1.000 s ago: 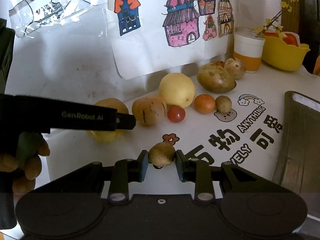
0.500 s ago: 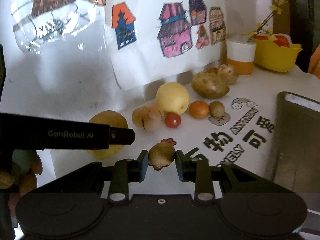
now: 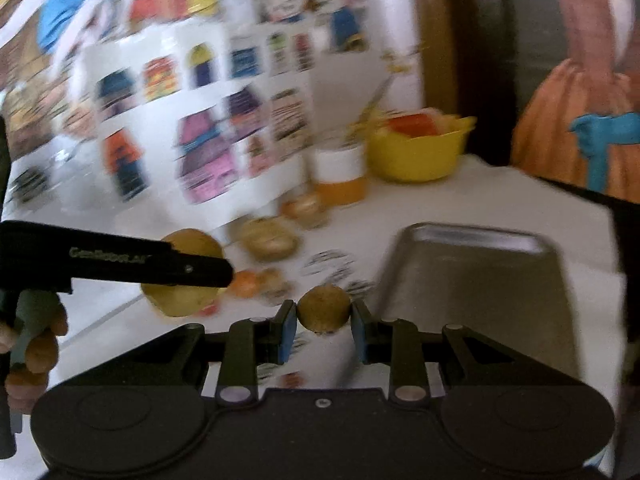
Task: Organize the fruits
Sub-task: 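Release the pear into the metal tray with the left tool while the right tool drops the potato, then move both tools back from the tray toward the fruit row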
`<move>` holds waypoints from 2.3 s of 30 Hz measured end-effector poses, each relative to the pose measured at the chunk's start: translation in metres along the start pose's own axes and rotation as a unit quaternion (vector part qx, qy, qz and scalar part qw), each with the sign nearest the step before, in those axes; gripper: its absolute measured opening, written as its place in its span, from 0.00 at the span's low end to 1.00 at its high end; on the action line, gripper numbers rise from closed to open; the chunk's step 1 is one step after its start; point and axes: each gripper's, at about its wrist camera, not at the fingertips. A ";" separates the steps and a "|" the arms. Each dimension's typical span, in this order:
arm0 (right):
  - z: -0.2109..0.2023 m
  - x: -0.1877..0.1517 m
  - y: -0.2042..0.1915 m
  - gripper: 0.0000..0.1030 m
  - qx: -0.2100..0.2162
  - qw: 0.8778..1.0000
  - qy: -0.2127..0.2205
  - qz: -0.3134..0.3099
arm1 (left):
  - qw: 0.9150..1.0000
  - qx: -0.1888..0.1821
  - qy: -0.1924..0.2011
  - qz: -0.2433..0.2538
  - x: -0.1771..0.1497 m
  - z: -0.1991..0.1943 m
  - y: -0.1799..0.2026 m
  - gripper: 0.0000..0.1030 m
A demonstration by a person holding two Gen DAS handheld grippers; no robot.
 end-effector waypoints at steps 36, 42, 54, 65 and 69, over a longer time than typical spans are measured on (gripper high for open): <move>0.122 0.021 0.162 0.33 -0.103 0.990 -0.065 0.067 | 0.997 -0.025 -0.071 0.021 0.038 0.205 0.080 0.54; 0.108 0.015 0.149 0.59 -0.108 0.992 -0.051 0.044 | 0.997 -0.037 -0.068 0.018 0.039 0.194 0.082 0.73; 0.021 0.012 0.093 0.99 -0.121 0.992 0.038 -0.002 | 0.999 -0.035 0.010 0.015 0.034 0.102 0.066 0.99; -0.034 -0.005 0.029 0.99 -0.117 0.991 0.057 0.015 | 0.998 0.015 0.060 0.025 0.000 0.005 0.018 1.00; -0.045 -0.019 0.006 0.99 -0.111 0.993 0.045 0.022 | 0.998 0.033 0.048 0.017 -0.017 -0.018 -0.007 1.00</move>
Point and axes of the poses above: each gripper's, at about its wrist camera, not at the fingertips, and z roughly the way its jaws point, y to its right, x to its top, and after that the axes turned 1 degree about -x, right-handed
